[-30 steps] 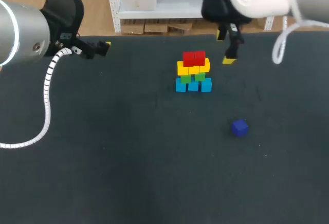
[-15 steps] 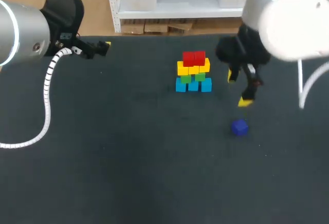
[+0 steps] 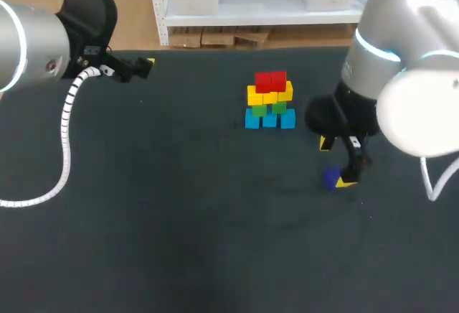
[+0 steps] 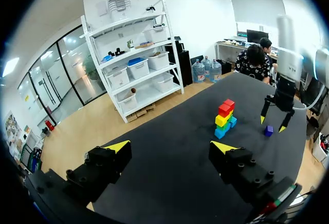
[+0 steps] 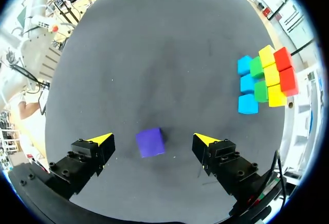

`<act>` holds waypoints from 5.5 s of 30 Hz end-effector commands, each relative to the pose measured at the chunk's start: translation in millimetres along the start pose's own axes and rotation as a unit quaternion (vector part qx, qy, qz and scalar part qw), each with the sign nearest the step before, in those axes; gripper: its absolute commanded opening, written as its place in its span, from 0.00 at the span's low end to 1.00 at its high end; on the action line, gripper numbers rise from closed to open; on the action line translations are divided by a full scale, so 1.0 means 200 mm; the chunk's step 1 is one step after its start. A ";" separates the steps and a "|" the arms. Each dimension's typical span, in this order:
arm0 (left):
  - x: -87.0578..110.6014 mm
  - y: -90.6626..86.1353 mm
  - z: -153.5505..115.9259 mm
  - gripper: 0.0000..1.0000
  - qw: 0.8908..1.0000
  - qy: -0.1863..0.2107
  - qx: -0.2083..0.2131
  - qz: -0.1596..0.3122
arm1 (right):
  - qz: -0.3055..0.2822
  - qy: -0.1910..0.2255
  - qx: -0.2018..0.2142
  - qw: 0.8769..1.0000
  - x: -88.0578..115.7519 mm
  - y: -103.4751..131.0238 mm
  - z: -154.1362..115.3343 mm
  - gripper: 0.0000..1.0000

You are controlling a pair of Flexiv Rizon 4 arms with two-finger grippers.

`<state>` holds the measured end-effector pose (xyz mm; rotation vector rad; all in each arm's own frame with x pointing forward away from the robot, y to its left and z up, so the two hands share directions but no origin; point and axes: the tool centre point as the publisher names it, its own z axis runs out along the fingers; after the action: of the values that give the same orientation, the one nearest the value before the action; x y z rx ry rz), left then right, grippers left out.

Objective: Place the blue cubes, place green cubes on the blue cubes, place the yellow cubes on the green cubes, then place the red cubes on the yellow cubes, and place purple cube on the red cubes.

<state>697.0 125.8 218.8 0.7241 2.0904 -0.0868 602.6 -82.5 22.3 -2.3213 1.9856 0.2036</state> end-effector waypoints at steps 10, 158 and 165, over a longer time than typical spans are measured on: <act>0.00 0.01 0.00 1.00 1.000 -0.001 0.003 0.001 | -0.015 0.027 -0.003 1.000 0.04 0.01 0.09 1.00; 0.00 0.01 0.00 1.00 1.000 -0.001 0.003 0.001 | 0.018 0.061 0.010 0.998 -0.44 -0.99 -0.40 0.30; 0.00 0.01 0.00 1.00 1.000 -0.001 0.003 0.001 | 0.019 0.061 0.011 0.998 -0.44 -0.99 -0.39 0.45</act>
<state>697.0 125.8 218.8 0.7241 2.0904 -0.0868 787.3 22.5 108.8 -2.3354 2.0771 0.0390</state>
